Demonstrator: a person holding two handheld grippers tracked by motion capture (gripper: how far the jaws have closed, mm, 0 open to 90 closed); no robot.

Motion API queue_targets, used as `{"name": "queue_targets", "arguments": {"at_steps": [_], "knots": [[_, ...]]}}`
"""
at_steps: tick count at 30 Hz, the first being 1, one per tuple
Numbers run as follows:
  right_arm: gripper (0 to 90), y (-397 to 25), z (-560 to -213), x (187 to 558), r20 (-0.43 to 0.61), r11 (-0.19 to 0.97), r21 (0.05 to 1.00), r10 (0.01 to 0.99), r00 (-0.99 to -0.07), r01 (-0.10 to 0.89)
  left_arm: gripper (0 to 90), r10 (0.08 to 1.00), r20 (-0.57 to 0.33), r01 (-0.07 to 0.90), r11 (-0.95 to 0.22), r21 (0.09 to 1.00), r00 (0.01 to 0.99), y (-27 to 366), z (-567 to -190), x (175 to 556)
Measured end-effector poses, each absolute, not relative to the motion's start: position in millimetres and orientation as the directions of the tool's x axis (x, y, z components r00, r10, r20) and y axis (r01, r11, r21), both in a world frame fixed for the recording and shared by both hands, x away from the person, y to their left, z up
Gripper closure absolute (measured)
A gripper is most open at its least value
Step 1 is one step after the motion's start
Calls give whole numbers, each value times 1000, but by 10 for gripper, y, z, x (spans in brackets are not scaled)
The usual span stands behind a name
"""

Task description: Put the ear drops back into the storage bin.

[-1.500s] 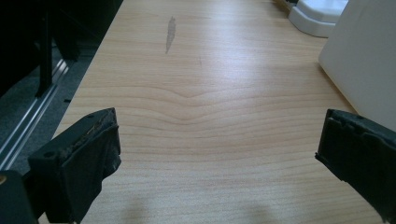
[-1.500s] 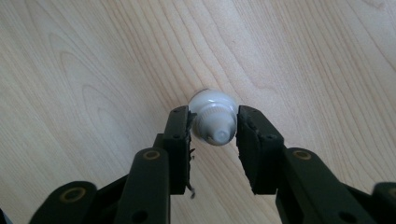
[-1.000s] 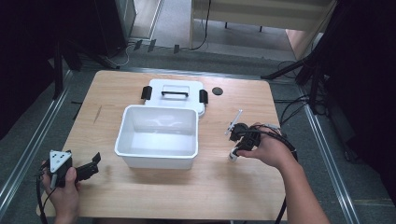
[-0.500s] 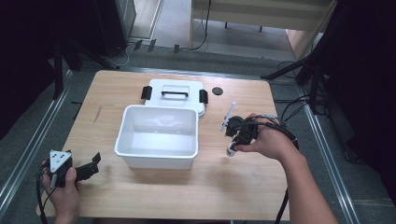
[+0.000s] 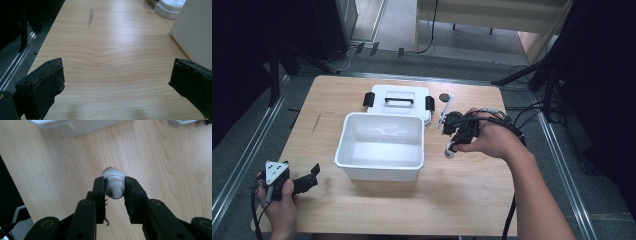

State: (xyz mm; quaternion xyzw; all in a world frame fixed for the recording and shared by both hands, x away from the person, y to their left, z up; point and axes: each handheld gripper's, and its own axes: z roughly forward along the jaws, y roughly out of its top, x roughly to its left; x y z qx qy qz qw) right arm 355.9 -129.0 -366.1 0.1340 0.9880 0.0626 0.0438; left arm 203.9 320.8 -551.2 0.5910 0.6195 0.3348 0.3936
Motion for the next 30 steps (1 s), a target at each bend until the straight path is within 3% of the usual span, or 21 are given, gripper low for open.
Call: {"name": "queue_targets", "arguments": {"at_steps": [11,30], "knots": [[720,-997,-3360,3597,-87,961,158,241,-967,225,0,996,-89,470,74,880,11,3203,-5510,2040],[720,-598,-3158,3628,-95,970,182,183,-978,164,0,996,-86,468,68,881,17,3201,-5511,2038]]}}
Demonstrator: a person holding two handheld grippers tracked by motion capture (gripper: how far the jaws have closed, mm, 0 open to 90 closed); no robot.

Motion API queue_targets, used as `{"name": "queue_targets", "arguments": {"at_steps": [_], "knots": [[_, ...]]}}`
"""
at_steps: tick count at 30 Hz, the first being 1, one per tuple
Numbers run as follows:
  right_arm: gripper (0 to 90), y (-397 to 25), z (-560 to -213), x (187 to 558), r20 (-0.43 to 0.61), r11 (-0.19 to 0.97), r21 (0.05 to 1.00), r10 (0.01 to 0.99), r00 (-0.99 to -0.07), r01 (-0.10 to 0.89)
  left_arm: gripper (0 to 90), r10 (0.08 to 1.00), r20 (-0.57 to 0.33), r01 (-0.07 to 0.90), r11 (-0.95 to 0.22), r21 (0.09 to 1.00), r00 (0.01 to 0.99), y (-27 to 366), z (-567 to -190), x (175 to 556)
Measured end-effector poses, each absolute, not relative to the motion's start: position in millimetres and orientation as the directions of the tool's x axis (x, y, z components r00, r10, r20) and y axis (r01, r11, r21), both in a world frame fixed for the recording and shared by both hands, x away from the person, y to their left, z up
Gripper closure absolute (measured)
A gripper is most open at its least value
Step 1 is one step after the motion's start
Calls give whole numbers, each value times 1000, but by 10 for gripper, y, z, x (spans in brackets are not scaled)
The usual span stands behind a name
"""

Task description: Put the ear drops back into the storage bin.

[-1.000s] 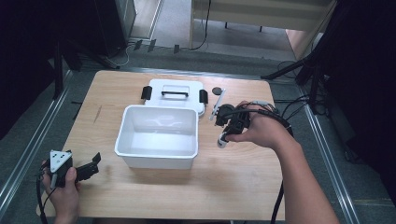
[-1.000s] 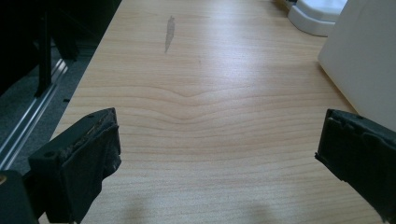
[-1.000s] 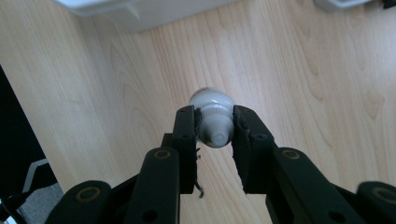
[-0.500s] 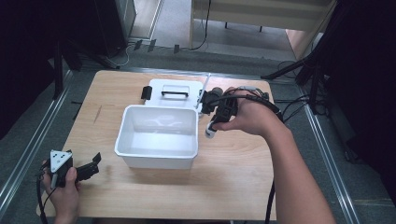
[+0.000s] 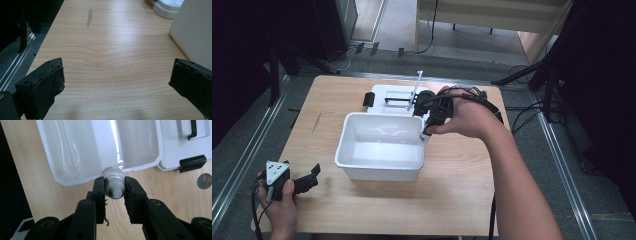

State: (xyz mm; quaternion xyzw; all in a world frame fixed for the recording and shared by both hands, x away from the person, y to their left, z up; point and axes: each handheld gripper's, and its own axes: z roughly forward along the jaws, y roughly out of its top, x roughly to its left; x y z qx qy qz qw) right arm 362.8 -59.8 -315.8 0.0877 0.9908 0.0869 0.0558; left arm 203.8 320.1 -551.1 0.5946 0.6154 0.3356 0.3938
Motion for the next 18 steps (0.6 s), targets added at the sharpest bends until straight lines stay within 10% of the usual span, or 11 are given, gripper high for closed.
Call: {"name": "queue_targets", "arguments": {"at_steps": [18], "knots": [[720,-372,-3206,3653,-75,975,181,147,-986,132,0,996,-83,473,63,879,21,3204,-5509,2038]]}}
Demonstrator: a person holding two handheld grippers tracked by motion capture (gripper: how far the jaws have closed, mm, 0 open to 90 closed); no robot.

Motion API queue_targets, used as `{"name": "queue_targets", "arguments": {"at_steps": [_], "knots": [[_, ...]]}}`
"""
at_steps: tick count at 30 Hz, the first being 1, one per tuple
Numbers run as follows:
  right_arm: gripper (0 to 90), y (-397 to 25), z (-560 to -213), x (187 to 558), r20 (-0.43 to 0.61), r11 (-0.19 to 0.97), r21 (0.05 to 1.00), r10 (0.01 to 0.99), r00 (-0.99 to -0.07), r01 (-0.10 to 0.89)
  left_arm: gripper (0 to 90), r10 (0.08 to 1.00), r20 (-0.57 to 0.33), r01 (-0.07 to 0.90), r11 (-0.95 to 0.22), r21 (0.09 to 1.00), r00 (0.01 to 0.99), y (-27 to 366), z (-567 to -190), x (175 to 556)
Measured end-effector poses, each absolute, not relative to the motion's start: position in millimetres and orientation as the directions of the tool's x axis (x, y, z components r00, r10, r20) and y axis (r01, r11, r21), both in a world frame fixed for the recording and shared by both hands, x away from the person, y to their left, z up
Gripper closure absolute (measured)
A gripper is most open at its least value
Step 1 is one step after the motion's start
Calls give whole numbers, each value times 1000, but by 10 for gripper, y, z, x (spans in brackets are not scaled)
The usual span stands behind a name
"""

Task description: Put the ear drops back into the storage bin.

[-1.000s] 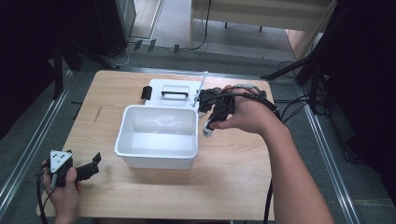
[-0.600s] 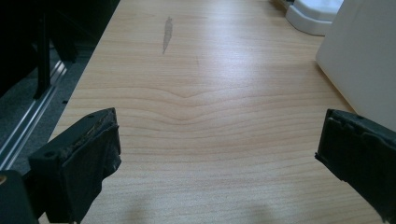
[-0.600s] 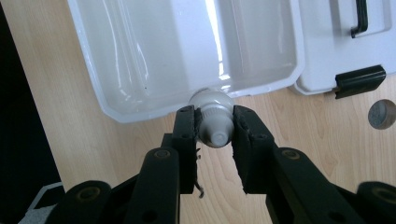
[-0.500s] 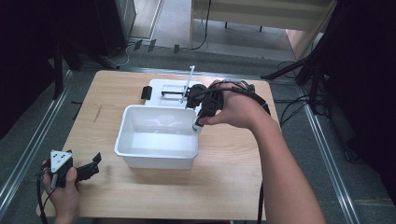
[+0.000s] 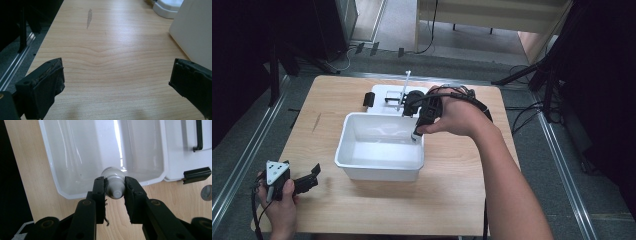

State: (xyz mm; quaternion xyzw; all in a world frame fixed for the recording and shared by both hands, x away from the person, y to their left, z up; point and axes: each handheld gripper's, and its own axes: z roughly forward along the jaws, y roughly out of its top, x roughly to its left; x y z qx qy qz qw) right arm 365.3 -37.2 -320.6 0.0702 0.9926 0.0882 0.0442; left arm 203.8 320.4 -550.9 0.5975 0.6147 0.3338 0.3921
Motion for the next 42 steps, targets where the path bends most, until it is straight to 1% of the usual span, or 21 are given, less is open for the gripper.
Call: {"name": "queue_targets", "arguments": {"at_steps": [12,16,18,23,27,42], "knots": [[720,-314,-3329,3677,-68,978,156,148,-987,136,0,996,-87,470,68,880,19,3204,-5510,2040],[720,-311,-3417,3705,-70,981,147,136,-988,125,0,996,-88,469,69,880,19,3204,-5511,2041],[720,-317,-3454,3707,-65,980,141,149,-987,139,0,996,-88,470,69,880,20,3204,-5511,2041],[719,-325,-3532,3718,-59,981,139,145,-988,136,0,996,-87,471,67,880,21,3204,-5510,2042],[719,-311,-3616,3725,-61,982,144,129,-990,119,0,996,-87,470,66,880,21,3204,-5510,2041],[718,-266,-3929,3720,-55,988,109,114,-992,108,0,996,-89,472,68,879,22,3204,-5511,2042]]}}
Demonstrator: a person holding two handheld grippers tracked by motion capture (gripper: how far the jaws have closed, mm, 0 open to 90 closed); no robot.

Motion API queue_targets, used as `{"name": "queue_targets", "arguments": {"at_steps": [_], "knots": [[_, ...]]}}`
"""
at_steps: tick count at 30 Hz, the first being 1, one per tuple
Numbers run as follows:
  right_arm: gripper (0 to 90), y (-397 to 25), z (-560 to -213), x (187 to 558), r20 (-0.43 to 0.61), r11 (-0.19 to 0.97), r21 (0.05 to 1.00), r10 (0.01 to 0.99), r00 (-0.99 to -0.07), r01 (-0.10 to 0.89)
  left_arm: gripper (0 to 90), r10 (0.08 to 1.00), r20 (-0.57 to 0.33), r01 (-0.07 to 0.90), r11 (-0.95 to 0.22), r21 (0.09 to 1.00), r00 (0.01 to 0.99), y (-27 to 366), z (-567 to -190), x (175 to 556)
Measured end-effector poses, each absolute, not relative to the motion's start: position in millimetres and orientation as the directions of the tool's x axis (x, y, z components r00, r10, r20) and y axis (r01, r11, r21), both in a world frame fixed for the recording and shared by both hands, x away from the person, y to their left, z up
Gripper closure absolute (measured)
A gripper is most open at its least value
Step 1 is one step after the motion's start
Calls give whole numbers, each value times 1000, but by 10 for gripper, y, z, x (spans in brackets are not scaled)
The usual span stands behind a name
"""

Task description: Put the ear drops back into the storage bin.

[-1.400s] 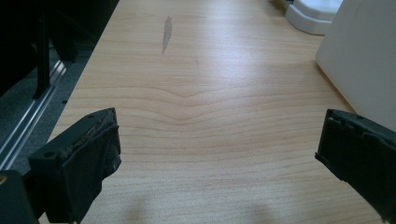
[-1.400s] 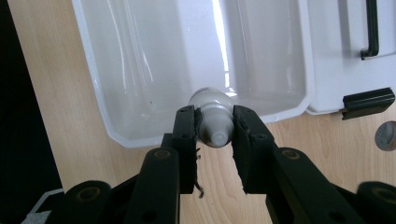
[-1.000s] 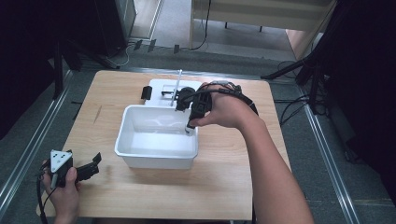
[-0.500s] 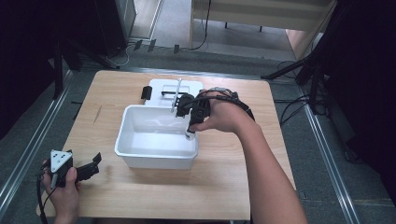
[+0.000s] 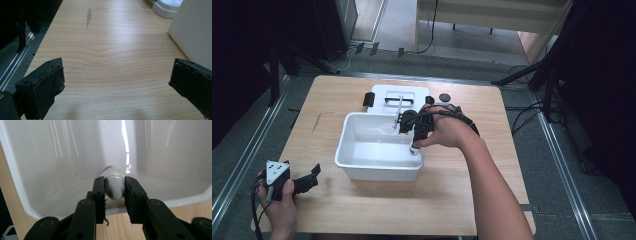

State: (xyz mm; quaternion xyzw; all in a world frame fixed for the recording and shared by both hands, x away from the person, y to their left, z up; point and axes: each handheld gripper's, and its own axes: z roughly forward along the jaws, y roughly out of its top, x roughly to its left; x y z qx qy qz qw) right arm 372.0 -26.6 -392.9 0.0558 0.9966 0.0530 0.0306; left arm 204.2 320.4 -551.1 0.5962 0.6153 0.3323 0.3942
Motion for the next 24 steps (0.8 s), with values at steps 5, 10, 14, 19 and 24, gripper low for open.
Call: {"name": "queue_targets", "arguments": {"at_steps": [5,10,14,19,24], "knots": [[718,-246,-3999,3719,-51,990,104,104,-993,98,0,996,-92,472,71,879,22,3201,-5511,2042],[717,-228,-4072,3710,-52,992,83,95,-994,90,0,996,-90,473,68,879,23,3203,-5511,2041],[717,-221,-4130,3704,-47,993,76,89,-995,86,0,996,-91,472,69,879,23,3202,-5511,2041],[716,-209,-4192,3695,-62,995,70,78,-995,73,0,996,-89,472,67,879,24,3205,-5511,2041],[715,-197,-4261,3687,-72,996,58,74,-995,70,0,996,-90,472,68,879,23,3202,-5511,2041]]}}
